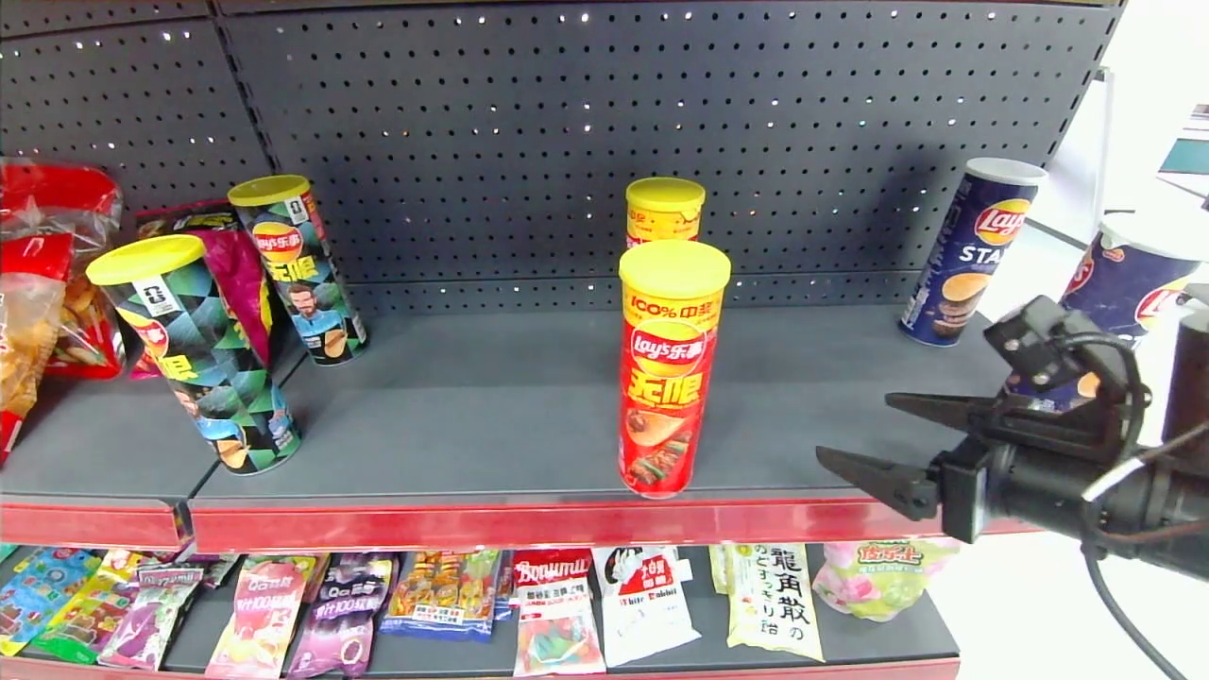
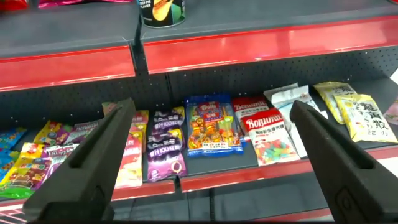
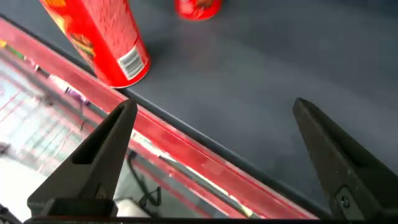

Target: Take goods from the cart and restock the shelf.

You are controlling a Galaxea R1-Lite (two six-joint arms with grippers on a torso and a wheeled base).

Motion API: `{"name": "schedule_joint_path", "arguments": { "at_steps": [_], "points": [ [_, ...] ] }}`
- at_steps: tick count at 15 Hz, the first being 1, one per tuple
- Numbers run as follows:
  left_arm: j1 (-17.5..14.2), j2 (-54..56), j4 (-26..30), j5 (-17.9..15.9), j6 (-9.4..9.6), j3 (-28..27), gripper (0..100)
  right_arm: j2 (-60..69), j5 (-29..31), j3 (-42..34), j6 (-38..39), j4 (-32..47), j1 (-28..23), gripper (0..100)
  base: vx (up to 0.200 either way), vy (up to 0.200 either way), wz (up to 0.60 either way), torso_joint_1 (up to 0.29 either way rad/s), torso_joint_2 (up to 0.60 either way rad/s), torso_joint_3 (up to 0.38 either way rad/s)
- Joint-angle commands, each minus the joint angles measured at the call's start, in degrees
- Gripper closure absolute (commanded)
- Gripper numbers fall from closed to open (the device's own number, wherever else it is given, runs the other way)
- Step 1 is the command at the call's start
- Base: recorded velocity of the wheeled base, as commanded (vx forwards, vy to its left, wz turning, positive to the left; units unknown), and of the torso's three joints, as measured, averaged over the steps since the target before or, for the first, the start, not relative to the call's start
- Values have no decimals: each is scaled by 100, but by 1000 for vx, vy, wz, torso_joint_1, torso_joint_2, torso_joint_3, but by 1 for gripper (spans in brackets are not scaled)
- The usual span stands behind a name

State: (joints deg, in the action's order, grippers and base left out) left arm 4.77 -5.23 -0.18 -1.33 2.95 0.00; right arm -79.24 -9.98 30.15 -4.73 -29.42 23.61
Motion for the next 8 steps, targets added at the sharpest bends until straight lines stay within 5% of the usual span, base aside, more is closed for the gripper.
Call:
{"name": "schedule_joint_path", "arguments": {
  "at_steps": [1, 8],
  "points": [
    [-2, -22, 1, 1, 4, 0, 0, -725, 14, 158, -10, -170, 108, 0, 0, 0, 0, 0, 0, 0],
    [-2, -22, 1, 1, -14, 0, 0, -1331, 234, 554, -54, -249, 311, 0, 0, 0, 0, 0, 0, 0]
  ]
}}
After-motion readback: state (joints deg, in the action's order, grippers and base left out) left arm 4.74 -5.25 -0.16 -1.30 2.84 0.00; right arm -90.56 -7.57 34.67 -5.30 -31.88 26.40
